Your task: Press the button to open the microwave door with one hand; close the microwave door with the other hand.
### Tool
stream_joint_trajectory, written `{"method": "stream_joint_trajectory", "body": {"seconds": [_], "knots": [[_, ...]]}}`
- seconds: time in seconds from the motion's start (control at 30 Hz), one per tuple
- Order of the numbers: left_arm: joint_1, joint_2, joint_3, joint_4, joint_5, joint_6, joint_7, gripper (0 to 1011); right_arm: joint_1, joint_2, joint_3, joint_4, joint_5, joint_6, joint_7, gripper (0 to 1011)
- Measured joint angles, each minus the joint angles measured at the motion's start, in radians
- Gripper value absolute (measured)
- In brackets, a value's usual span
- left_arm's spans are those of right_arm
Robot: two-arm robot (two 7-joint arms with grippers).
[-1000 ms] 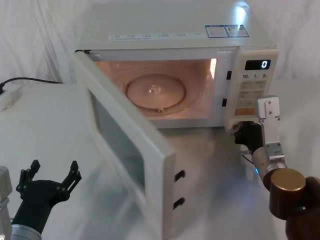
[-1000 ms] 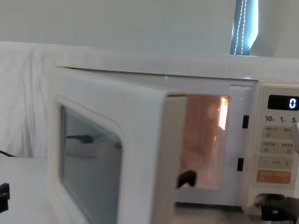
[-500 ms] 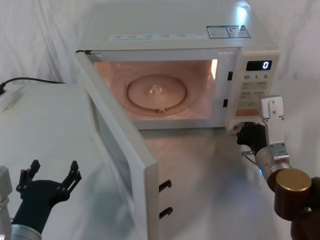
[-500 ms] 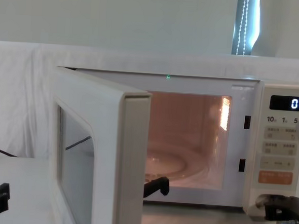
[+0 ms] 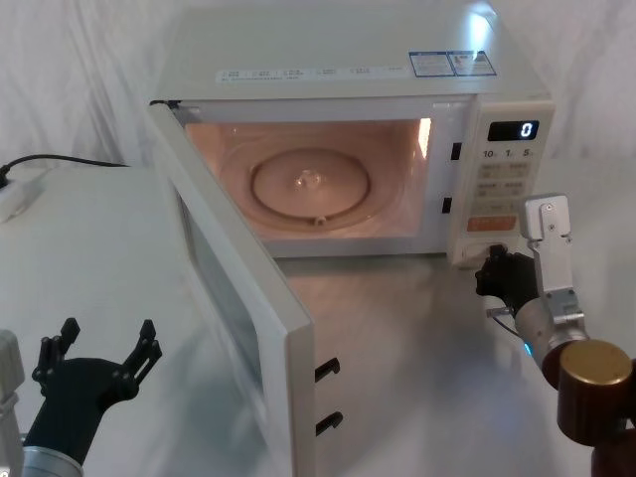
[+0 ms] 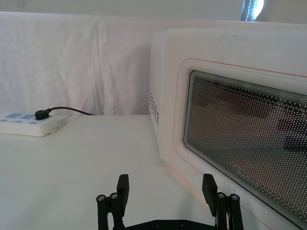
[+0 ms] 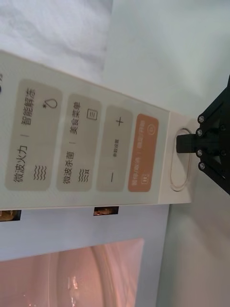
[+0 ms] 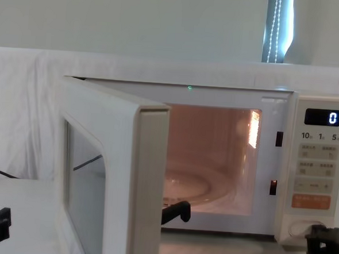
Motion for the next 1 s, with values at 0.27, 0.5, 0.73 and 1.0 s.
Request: {"method": "stream_joint_trajectory", "body": {"seconds": [0.27,0.5,0.73,1.0], "knots": [[0.000,0.000,0.000,0.000,0.000,0.000,0.000,1001,-0.075,0.013,-0.001,-0.120,0.013,0.037,0.022,0],[0.000,0.000,0.000,0.000,0.000,0.000,0.000,1001,-0.158,0.025,-0.006,-0.254,0.032,0.070,0.052,0],[0.000,0.000,0.000,0.000,0.000,0.000,0.000,1001,-0.219,0.041,-0.007,-0.344,0.060,0.071,0.078,0],[0.000,0.000,0.000,0.000,0.000,0.000,0.000,1001,-0.283,0.047,0.001,-0.392,0.132,-0.023,0.103,0]]}}
